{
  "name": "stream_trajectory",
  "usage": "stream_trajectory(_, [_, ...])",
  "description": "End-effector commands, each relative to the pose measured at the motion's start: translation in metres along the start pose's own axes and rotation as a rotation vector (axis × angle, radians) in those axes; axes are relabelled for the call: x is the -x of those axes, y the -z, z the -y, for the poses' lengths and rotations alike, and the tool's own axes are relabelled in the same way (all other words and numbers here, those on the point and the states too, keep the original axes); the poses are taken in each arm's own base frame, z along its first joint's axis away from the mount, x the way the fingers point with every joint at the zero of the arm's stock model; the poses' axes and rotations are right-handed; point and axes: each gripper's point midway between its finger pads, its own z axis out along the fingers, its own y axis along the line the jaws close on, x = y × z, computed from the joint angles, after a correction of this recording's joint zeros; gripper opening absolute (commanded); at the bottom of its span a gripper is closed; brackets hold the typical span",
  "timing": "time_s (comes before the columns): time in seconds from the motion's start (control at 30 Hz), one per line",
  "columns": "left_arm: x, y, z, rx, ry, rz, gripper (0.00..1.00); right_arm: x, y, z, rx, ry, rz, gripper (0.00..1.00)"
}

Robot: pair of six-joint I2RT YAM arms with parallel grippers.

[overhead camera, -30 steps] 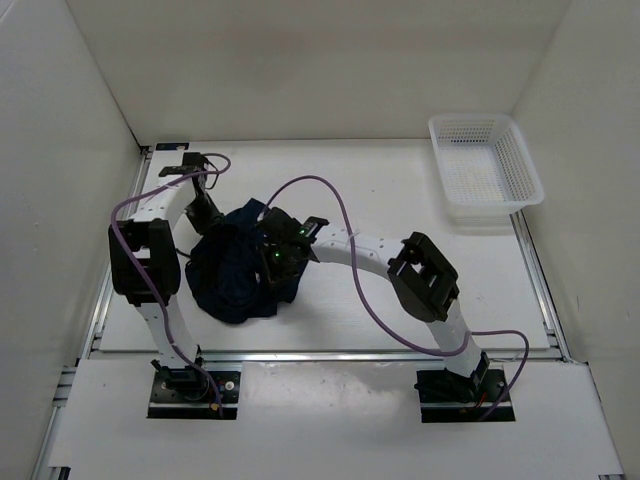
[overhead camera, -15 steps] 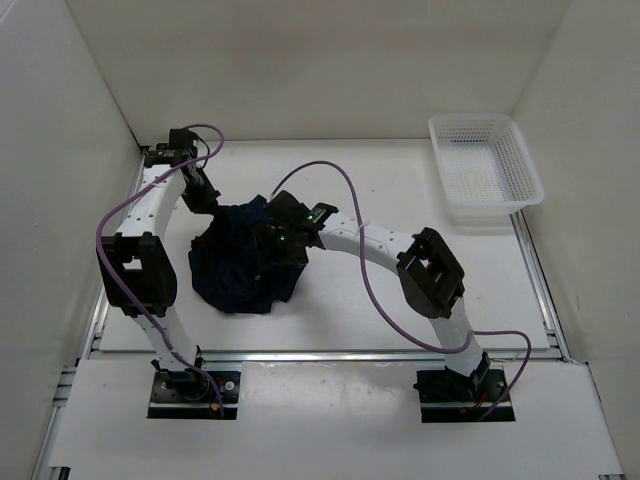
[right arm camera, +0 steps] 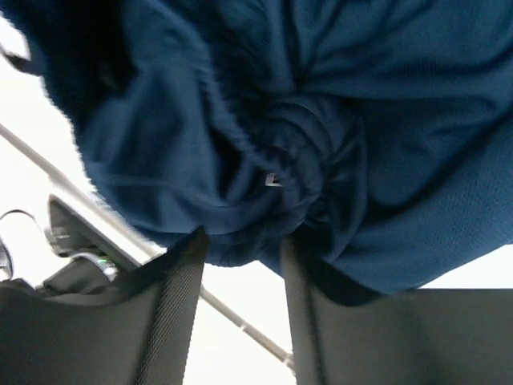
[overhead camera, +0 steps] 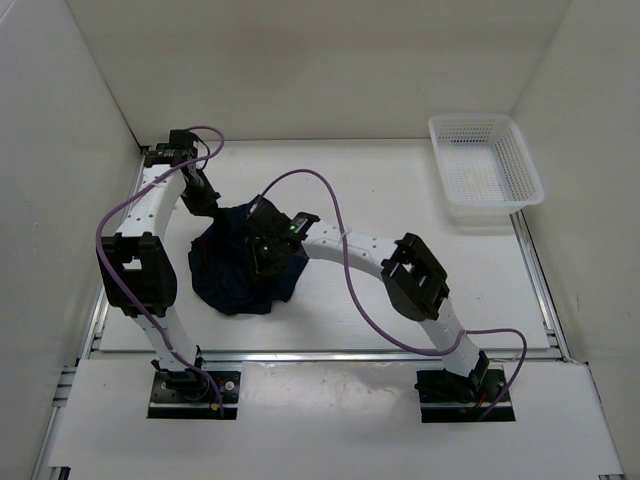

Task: Fold and stack the shorts
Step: Flatten the shorts out

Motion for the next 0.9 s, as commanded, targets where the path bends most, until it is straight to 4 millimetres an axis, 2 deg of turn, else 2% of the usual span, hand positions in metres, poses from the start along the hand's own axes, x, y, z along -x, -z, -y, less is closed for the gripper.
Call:
stream_trajectory(0.0, [0.016, 0.044, 0.015, -0.084, -0.009, 0.096, 0.10, -0.002, -0.004, 0.013, -0.083, -0.009, 0.010, 0.44])
stream_trajectory(0.03, [0.016, 0.044, 0.015, -0.084, -0.009, 0.096, 0.10, 0.000, -0.004, 0.015, -0.094, 0.002, 0.018, 0.22])
stream_trajectory(0.1, [0.017, 0.046, 0.016, -0.084, -0.009, 0.096, 0.10, 0.002, 0.000, 0.021, -0.136, 0.000, 0.028, 0.03])
stream_trajectory(0.17, [0.020, 0.054, 0.019, -0.104, -0.010, 0.111, 0.10, 0.005, 0.006, 0.026, -0.169, 0.014, 0.043, 0.00])
stream_trajectory(0.23, [0.022, 0.057, 0.020, -0.106, -0.010, 0.115, 0.10, 0.019, 0.020, 0.030, -0.197, 0.021, 0.101, 0.00])
stream_trajectory(0.3, [0.030, 0.069, 0.025, -0.123, -0.010, 0.144, 0.10, 0.036, 0.040, 0.036, -0.212, 0.015, 0.159, 0.00])
stream_trajectory(0.37, [0.036, 0.079, 0.030, -0.145, -0.011, 0.163, 0.10, 0.060, 0.059, 0.053, -0.235, -0.012, 0.218, 0.00])
stream_trajectory(0.4, [0.048, 0.090, 0.037, -0.163, -0.021, 0.196, 0.10, 0.073, 0.074, 0.059, -0.241, -0.015, 0.255, 0.00])
stream_trajectory(0.43, [0.054, 0.097, 0.043, -0.184, -0.023, 0.208, 0.10, 0.100, 0.091, 0.076, -0.257, -0.046, 0.308, 0.00])
stream_trajectory(0.47, [0.055, 0.095, 0.043, -0.168, -0.022, 0.181, 0.10, 0.116, 0.110, 0.082, -0.261, -0.043, 0.342, 0.00])
stream_trajectory(0.5, [0.060, 0.103, 0.049, -0.185, -0.024, 0.186, 0.10, 0.133, 0.126, 0.089, -0.263, -0.051, 0.378, 0.00])
stream_trajectory(0.53, [0.080, 0.137, 0.064, -0.252, -0.030, 0.263, 0.10, 0.172, 0.166, 0.094, -0.249, -0.072, 0.482, 0.00])
stream_trajectory(0.57, [0.085, 0.150, 0.070, -0.281, -0.034, 0.281, 0.10, 0.187, 0.188, 0.096, -0.245, -0.077, 0.527, 0.00])
stream_trajectory(0.6, [0.090, 0.163, 0.076, -0.312, -0.039, 0.302, 0.10, 0.206, 0.214, 0.110, -0.259, -0.082, 0.582, 0.00])
stream_trajectory(0.63, [0.099, 0.190, 0.083, -0.371, -0.015, 0.354, 0.10, 0.216, 0.236, 0.109, -0.254, -0.075, 0.629, 0.00])
stream_trajectory(0.67, [0.100, 0.204, 0.089, -0.438, -0.012, 0.370, 0.10, 0.230, 0.274, 0.096, -0.215, -0.057, 0.713, 0.00])
stream_trajectory(0.7, [0.098, 0.236, 0.093, -0.505, -0.017, 0.429, 0.10, 0.235, 0.296, 0.099, -0.212, -0.037, 0.751, 0.00])
stream_trajectory(0.73, [0.096, 0.241, 0.092, -0.533, -0.006, 0.435, 0.10, 0.240, 0.311, 0.096, -0.194, -0.020, 0.785, 0.00])
stream_trajectory(0.77, [0.101, 0.259, 0.097, -0.594, -0.022, 0.491, 0.10, 0.239, 0.323, 0.097, -0.185, -0.022, 0.802, 0.00])
stream_trajectory(0.8, [0.093, 0.288, 0.094, -0.636, -0.037, 0.549, 0.10, 0.234, 0.347, 0.094, -0.188, 0.011, 0.840, 0.00])
stream_trajectory(0.83, [0.087, 0.284, 0.091, -0.632, -0.035, 0.542, 0.10, 0.232, 0.354, 0.091, -0.185, 0.034, 0.863, 0.00])
stream_trajectory(0.87, [0.082, 0.288, 0.088, -0.635, -0.037, 0.548, 0.10, 0.217, 0.358, 0.100, -0.222, 0.035, 0.854, 0.00])
